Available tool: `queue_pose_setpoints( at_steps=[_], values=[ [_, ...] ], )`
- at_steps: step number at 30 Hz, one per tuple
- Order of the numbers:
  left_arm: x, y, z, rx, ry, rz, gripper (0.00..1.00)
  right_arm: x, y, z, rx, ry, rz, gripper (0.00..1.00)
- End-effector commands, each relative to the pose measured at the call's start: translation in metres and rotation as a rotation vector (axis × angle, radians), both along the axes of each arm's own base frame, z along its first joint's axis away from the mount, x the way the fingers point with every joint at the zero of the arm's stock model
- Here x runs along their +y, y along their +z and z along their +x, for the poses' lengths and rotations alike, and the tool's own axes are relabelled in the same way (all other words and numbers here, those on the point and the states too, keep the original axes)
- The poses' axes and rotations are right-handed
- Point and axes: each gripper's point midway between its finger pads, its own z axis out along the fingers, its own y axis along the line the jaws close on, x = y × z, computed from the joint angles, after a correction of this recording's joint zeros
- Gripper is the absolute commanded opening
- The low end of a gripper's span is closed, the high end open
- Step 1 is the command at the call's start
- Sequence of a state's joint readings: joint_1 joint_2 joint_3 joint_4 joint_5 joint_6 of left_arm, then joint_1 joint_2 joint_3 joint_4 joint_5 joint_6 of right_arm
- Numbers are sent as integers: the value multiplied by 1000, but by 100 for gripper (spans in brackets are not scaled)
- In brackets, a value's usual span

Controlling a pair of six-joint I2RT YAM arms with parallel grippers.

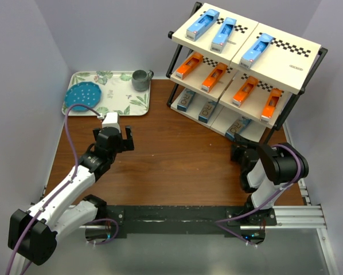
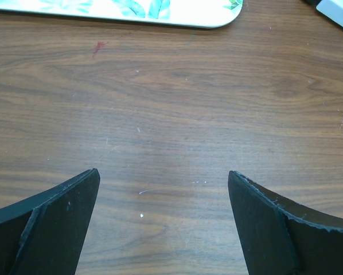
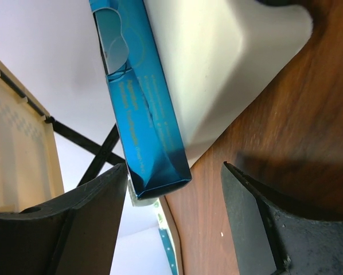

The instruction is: Place and organize the toothpastes onto the shelf

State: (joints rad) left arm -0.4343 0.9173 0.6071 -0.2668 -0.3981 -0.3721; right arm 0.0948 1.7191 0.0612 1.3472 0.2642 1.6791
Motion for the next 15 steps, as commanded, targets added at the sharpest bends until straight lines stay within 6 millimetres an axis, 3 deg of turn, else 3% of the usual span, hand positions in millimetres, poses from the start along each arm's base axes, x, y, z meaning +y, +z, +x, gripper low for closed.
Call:
queue_pose_setpoints(
  at_steps=[1, 11, 14, 15],
  values=[
    [0, 5, 4, -33, -2, 14, 100, -6, 48, -14, -198, -18, -4, 70],
    [-1, 4, 4, -32, -6, 12, 100, 11, 78, -13, -285, 93, -85, 77],
    [0, 4, 4, -30, -6, 13, 100, 12, 64, -15, -217, 103, -90, 80],
    [-1, 5, 4, -34, -7, 10, 100, 13, 71, -16, -232, 108, -97, 80]
  ],
)
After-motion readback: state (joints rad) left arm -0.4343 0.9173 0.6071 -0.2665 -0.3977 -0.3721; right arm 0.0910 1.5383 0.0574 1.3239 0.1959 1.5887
